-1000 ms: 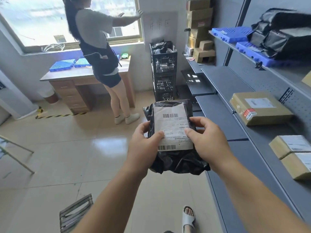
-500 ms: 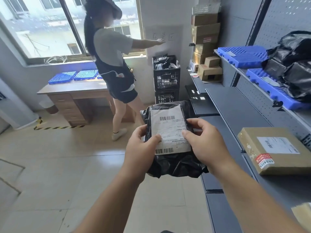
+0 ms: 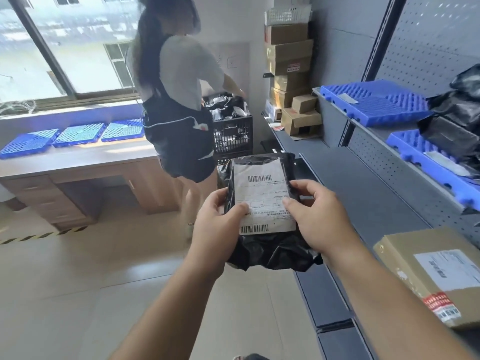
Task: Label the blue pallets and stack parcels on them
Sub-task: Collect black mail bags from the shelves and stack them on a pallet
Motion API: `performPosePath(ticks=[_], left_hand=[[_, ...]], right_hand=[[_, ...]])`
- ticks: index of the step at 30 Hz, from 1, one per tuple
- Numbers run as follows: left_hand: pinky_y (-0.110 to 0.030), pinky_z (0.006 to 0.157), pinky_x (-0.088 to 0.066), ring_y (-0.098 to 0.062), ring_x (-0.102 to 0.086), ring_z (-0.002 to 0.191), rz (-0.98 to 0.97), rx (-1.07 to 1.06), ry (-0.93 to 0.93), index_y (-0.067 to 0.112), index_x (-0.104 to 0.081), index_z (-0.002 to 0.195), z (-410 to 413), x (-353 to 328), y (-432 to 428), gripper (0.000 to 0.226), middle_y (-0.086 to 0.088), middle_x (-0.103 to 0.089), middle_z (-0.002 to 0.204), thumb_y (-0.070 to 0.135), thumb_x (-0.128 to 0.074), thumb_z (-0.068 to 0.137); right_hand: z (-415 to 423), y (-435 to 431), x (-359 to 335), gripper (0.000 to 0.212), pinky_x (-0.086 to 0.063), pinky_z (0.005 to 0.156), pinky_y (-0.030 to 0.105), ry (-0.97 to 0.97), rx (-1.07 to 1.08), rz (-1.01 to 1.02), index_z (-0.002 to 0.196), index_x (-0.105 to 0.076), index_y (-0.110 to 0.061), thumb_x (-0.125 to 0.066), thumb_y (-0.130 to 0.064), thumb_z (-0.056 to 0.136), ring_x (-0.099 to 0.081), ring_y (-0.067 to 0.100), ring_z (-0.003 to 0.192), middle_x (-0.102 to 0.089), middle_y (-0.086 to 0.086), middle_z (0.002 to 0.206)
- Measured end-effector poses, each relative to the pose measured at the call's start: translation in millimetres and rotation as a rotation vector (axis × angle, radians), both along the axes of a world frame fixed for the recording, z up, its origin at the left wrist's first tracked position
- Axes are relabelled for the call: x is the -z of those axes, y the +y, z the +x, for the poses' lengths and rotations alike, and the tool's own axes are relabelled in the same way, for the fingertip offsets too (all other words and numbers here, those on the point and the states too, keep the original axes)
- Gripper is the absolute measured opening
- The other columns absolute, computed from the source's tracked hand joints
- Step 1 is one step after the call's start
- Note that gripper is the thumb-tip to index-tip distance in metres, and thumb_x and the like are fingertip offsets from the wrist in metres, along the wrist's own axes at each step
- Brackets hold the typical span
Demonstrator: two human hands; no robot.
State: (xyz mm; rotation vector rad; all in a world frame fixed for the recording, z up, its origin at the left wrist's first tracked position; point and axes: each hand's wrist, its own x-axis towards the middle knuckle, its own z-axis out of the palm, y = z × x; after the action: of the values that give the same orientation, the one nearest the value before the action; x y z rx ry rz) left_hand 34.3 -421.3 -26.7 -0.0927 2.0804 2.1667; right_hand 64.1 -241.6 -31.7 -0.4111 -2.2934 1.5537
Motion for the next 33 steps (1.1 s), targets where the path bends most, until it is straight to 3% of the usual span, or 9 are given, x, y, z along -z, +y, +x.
performPosePath(ticks=[2,5,11,15,17,23,29,33], left_hand=[[-0.049,0.091,-0.061,-0.022,-0.076,0.1,-0.005,0.026,0.003,0.036,-0.065,0.107,-38,-3,4,0.038,0.005,-0.078,0.111,0.025,-0.072,0.071],[-0.047,0.088,-0.062,-0.018,-0.077,0.097,-0.021,0.083,0.01,0.042,-0.065,0.1,-86,-5,13,0.034,0.013,-0.079,0.103,0.026,-0.073,0.071],[-0.035,0.068,-0.064,-0.014,-0.079,0.083,0.003,0.219,0.02,0.049,-0.061,0.098,-149,-6,50,0.033,0.03,-0.074,0.093,0.022,-0.074,0.082],[-0.039,0.069,-0.066,-0.015,-0.079,0.08,-0.028,0.298,0.049,0.047,-0.063,0.102,-176,-18,92,0.033,0.024,-0.077,0.093,0.022,-0.073,0.083],[-0.043,0.072,-0.066,-0.018,-0.08,0.08,-0.038,0.321,0.057,0.044,-0.064,0.112,-185,-26,115,0.038,0.017,-0.079,0.094,0.022,-0.072,0.083],[-0.045,0.072,-0.065,-0.02,-0.08,0.08,0.017,0.416,0.153,0.041,-0.065,0.113,-190,-56,186,0.031,0.013,-0.08,0.094,0.017,-0.068,0.092],[-0.05,0.078,-0.065,-0.021,-0.08,0.085,0.089,0.525,0.24,0.049,-0.068,0.096,-181,-84,250,0.029,0.014,-0.079,0.098,0.021,-0.071,0.088],[-0.031,0.067,-0.064,-0.012,-0.078,0.083,0.103,0.636,0.359,0.044,-0.07,0.103,-177,-99,294,0.028,0.016,-0.079,0.096,0.019,-0.068,0.091]], right_hand=[[-30,4,-2,0.031,-0.054,0.079,0.021,0.011,0.034,0.006,0.119,-0.069,-0.028,-0.072,-0.024,0.089,-0.063,-0.014,0.088,-0.07,-0.023,0.098],[-64,10,-3,0.03,-0.056,0.078,0.023,0.016,0.1,-0.008,0.118,-0.069,-0.028,-0.073,-0.024,0.089,-0.066,-0.008,0.088,-0.073,-0.02,0.098],[-101,41,-9,0.03,-0.051,0.072,0.007,0.028,0.228,0.058,0.118,-0.069,-0.029,-0.072,-0.028,0.089,-0.065,-0.009,0.092,-0.072,-0.022,0.099],[-116,75,-20,0.032,-0.056,0.086,0.026,0.04,0.318,0.067,0.121,-0.068,-0.029,-0.071,-0.029,0.089,-0.066,-0.004,0.096,-0.072,-0.02,0.103],[-118,92,-27,0.032,-0.056,0.086,0.027,0.05,0.346,0.088,0.121,-0.066,-0.03,-0.07,-0.032,0.09,-0.066,-0.004,0.096,-0.072,-0.021,0.103],[-106,149,-62,0.032,-0.043,0.078,0.001,0.139,0.43,0.252,0.126,-0.062,-0.032,-0.065,-0.036,0.094,-0.06,-0.007,0.104,-0.065,-0.018,0.117],[-78,189,-99,0.034,-0.049,0.092,0.021,0.233,0.592,0.412,0.128,-0.063,-0.027,-0.066,-0.033,0.095,-0.06,0.004,0.107,-0.065,-0.012,0.118],[-58,212,-115,0.033,-0.054,0.092,0.024,0.261,0.713,0.425,0.128,-0.063,-0.028,-0.066,-0.032,0.095,-0.063,0.001,0.106,-0.066,-0.014,0.118]])
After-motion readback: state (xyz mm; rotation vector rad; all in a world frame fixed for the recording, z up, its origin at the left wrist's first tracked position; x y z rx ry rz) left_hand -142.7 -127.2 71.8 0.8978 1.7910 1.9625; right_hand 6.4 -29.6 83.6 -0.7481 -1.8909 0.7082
